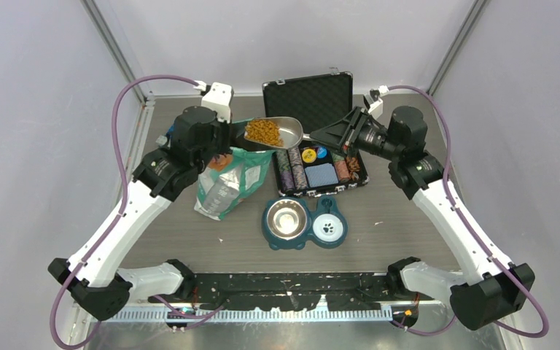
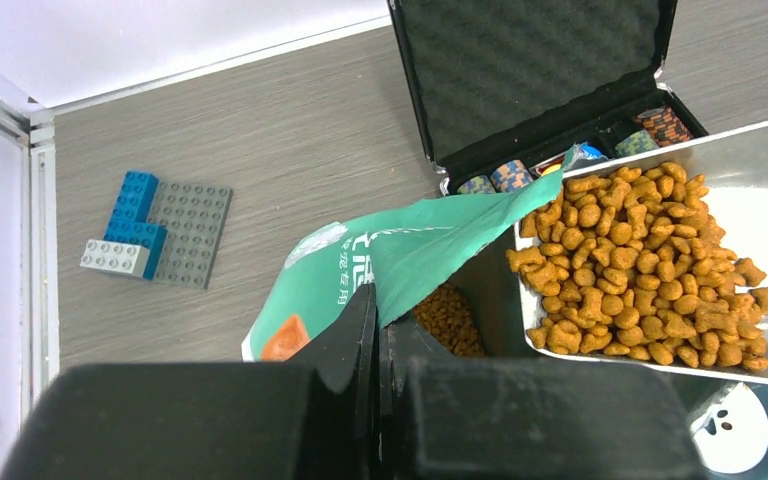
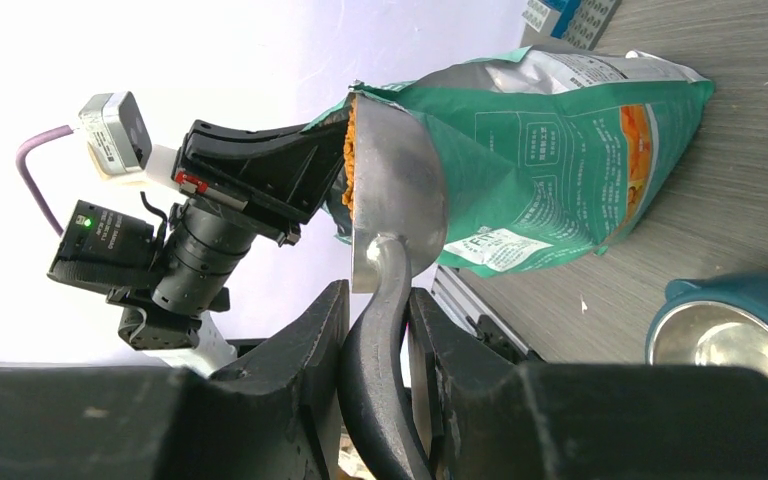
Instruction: Serve the pet food
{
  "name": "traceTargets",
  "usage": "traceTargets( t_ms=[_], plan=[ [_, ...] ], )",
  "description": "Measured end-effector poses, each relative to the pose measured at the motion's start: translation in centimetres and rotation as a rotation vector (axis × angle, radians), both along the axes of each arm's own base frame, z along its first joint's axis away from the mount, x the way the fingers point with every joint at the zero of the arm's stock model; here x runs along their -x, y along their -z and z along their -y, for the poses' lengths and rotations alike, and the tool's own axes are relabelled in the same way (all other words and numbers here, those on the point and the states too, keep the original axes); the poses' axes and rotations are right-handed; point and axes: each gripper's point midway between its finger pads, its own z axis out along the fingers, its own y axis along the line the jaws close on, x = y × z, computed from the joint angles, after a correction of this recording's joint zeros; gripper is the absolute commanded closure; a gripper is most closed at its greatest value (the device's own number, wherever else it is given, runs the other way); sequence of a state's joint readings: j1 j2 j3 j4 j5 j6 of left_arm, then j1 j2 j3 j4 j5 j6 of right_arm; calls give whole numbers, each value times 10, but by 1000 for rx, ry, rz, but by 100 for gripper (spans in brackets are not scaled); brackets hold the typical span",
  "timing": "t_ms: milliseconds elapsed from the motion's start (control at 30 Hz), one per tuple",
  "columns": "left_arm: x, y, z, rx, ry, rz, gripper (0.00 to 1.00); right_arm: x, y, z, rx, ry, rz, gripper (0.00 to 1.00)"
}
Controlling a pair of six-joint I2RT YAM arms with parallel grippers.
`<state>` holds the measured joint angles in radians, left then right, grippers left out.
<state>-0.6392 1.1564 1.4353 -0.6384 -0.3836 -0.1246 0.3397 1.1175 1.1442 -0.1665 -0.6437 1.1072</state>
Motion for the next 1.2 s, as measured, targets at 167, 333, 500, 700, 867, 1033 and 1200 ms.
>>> traceTargets(
  t_ms=[167,333,500,700,867,1033,1200],
  plan=[
    [1,0,-1,7,-11,-17,100,-1,6,-1,-41,-8,1,95],
    [0,0,-2,10,-24,-33,100,-2,9,-2,-76,-14,6,95],
    [-2,-1,-1,12,-33,-50,100,-5,20,-3,-147,-17,6,95],
    [-2,-1,-2,8,-37,-56,100,-9,31,-6,-218,-30,1,95],
    [-3,-1,-3,4,-39,-61,100,-14,40,-9,-284,-42,-8,95],
    [-3,-1,-5,0,-48,-62,100,-19,39,-11,-318,-51,-12,95],
    [-3,-1,-6,-2,-50,-63,100,-19,38,-12,-326,-53,-14,95]
  ],
)
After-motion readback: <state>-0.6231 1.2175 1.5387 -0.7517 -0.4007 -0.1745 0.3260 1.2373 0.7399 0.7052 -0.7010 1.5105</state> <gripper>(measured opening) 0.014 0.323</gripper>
